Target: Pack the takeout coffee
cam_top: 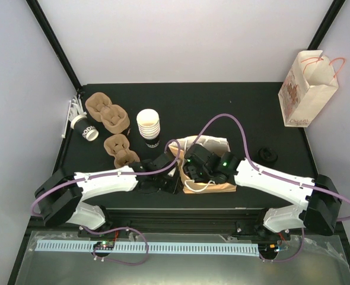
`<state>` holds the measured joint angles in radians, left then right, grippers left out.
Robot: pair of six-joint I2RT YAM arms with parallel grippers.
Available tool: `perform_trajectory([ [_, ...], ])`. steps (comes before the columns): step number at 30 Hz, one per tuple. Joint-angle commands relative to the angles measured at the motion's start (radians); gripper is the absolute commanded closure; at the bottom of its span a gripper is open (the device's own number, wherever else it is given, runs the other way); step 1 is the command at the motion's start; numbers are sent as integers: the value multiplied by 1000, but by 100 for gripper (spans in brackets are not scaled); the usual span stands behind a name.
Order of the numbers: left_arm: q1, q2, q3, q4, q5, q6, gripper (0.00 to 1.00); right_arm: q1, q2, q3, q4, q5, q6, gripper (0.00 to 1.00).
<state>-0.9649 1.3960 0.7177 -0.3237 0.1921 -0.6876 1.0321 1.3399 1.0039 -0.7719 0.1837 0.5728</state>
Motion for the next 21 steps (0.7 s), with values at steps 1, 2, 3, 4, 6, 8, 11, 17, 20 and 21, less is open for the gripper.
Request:
perform_trajectory([
  [1,-24,-15,66,51,-32,40,65,25,183,-133,-191,-47,20,56],
  [2,-25,-17,65,47,-38,41,65,26,192,-138,-184,-49,24,56],
  [3,-27,-19,64,45,-41,42,65,26,198,-145,-176,-55,26,56],
  [4,-28,-21,64,43,-44,41,65,26,205,-153,-168,-58,28,56],
  [6,-31,-19,64,41,-48,45,65,26,223,-170,-156,-64,31,56],
  [8,-32,-17,64,39,-49,46,65,27,243,-189,-143,-72,33,56],
  [11,-33,-17,62,38,-54,45,65,29,261,-213,-119,-84,37,56],
  [17,-35,-18,60,33,-59,44,65,41,287,-240,-80,-109,48,56],
  [20,-35,-22,60,27,-63,46,65,45,294,-249,-65,-122,51,56],
  [21,-36,-24,60,25,-65,46,65,47,296,-253,-61,-125,51,56],
])
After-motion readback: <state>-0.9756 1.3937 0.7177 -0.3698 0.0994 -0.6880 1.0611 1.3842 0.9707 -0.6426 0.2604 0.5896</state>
